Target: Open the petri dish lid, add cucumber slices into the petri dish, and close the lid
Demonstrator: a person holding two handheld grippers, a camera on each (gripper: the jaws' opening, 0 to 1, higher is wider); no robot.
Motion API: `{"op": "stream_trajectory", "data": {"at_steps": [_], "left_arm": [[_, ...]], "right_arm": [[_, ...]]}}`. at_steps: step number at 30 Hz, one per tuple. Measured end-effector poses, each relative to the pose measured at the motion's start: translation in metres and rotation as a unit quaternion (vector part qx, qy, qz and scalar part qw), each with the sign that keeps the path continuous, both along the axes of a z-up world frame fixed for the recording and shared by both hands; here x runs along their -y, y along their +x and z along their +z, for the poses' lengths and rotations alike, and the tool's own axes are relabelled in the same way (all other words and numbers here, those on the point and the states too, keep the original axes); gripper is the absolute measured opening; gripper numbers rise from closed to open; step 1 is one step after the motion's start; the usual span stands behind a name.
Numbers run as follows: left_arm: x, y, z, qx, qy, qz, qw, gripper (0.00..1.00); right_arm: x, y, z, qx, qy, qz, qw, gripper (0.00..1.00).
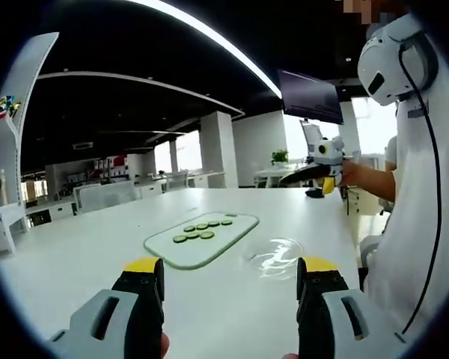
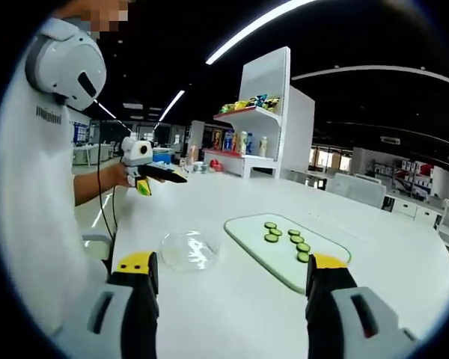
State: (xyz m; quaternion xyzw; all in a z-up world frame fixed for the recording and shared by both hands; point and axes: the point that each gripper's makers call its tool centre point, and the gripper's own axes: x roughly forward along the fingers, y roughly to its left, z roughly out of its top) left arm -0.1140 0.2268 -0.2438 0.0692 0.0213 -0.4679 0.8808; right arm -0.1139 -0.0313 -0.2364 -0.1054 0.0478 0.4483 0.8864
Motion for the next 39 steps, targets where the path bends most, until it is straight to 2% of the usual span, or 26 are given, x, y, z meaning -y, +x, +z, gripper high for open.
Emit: {"op": "stream_trajectory", "data": {"at_steps": [8, 15, 31, 39], "left_arm": [[0.014, 0.001, 0.0, 0.002, 0.011, -0.025, 0.9996, 0.72], [0.021, 0.002, -0.007, -0.003, 0.021, -0.046, 0.9987, 0.72], [0.046, 0.002, -0.022, -0.02, 0.028, -0.093, 0.9951, 0.72], [0.058, 0.001, -0.027, -0.025, 0.035, -0.113, 0.9926, 0.72]], "right_arm": [[-0.019, 0.003, -0.006, -0.009, -0.019, 0.028, 0.9994, 0.8], [-0.029, 0.002, -0.019, -0.021, -0.037, 0.047, 0.998, 0.8], [-0.056, 0.0, -0.031, -0.039, -0.057, 0.094, 0.9932, 0.8], [-0.06, 0.003, -0.034, -0.039, -0.066, 0.106, 0.9914, 0.8]]}}
